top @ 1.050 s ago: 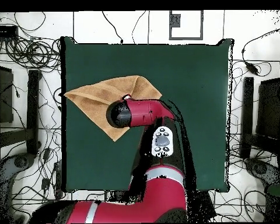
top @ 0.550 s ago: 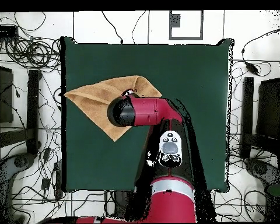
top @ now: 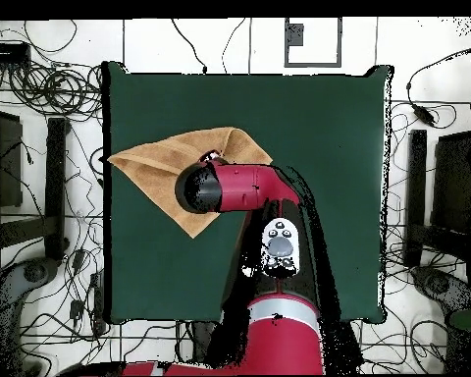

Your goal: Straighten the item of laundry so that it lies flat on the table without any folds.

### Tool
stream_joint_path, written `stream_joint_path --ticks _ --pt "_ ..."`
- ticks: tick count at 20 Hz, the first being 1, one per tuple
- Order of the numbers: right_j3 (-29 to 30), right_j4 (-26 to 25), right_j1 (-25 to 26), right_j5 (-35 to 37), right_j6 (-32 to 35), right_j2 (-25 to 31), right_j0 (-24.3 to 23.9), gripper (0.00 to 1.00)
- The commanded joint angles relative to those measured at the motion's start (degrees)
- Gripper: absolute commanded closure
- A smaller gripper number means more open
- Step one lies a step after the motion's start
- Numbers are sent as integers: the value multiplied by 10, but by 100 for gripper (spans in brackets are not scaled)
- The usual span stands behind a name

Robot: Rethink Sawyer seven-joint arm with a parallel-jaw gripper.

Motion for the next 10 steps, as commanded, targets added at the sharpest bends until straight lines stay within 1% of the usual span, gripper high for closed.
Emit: stream_joint_path --ticks 1,10 --pt "4 25 47 -13 44 52 22 100" --pt "-15 30 68 -29 62 41 37 100"
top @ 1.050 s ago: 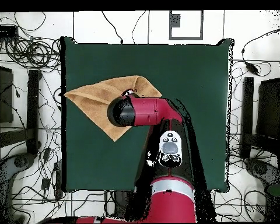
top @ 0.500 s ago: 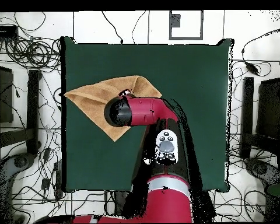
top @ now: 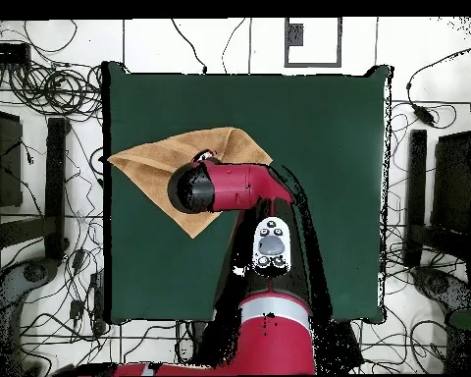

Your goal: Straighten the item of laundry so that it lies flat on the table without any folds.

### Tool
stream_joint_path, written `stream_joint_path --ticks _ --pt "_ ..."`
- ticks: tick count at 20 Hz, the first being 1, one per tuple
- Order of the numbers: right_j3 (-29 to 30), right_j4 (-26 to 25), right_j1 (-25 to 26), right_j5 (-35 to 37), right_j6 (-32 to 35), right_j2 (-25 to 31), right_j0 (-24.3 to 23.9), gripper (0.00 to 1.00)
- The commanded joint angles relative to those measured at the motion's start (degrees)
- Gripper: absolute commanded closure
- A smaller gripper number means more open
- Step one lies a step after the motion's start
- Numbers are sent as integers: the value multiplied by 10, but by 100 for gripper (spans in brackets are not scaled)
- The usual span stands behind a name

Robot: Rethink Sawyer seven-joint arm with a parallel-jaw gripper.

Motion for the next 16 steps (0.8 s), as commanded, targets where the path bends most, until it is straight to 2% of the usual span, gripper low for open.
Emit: stream_joint_path --ticks 1,16 --pt "-13 27 67 -26 62 38 29 100" --pt "-18 17 83 -33 56 22 36 100"
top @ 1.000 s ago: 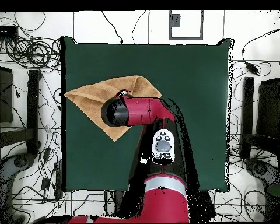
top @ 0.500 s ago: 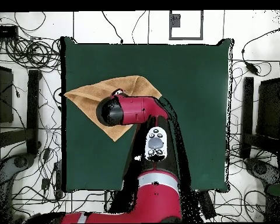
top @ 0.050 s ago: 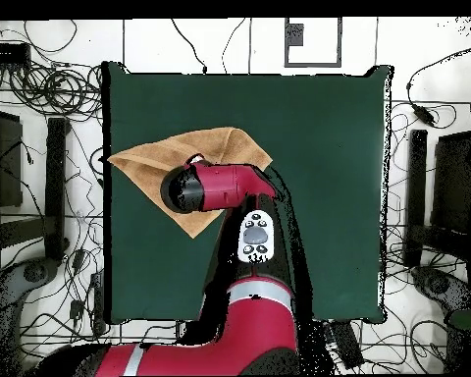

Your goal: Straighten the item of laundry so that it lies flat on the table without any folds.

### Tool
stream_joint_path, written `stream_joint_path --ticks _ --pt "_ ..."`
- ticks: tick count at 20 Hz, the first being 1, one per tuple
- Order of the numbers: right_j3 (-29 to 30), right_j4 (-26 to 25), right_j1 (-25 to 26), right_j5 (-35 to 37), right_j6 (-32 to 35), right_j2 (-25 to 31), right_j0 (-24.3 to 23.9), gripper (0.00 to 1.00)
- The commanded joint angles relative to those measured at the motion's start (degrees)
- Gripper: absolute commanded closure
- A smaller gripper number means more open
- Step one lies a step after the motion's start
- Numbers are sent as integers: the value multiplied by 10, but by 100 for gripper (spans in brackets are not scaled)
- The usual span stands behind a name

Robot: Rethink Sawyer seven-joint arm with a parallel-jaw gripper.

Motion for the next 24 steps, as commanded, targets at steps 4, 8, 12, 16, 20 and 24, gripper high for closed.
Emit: stream_joint_path --ticks 4,8,12,16,20,24 --pt "4 15 37 -14 43 27 9 0" --pt "-2 11 37 -5 40 22 13 0" --pt "-8 11 39 4 40 18 16 0" --pt "-7 10 39 3 38 18 14 0" --pt "0 12 38 -5 40 23 11 0" --pt "6 11 40 -17 45 21 11 0"
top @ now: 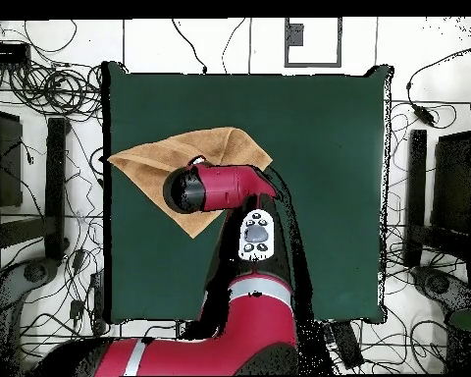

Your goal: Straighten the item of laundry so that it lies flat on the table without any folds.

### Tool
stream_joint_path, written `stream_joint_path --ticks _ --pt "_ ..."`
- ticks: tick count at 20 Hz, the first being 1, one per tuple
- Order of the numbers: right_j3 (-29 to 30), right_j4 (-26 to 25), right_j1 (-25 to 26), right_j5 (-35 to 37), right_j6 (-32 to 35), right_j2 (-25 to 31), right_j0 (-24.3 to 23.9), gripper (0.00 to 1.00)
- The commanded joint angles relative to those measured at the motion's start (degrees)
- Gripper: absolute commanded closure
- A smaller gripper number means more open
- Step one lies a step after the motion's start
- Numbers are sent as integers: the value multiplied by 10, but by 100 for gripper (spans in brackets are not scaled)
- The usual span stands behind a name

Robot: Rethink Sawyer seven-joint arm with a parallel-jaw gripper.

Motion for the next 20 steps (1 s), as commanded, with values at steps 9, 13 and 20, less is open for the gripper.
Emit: stream_joint_path --ticks 9,13,20 --pt "-4 15 56 -35 75 -4 40 0" --pt "-6 17 66 -51 87 -18 53 0" --pt "-6 30 67 -54 82 -20 55 0"
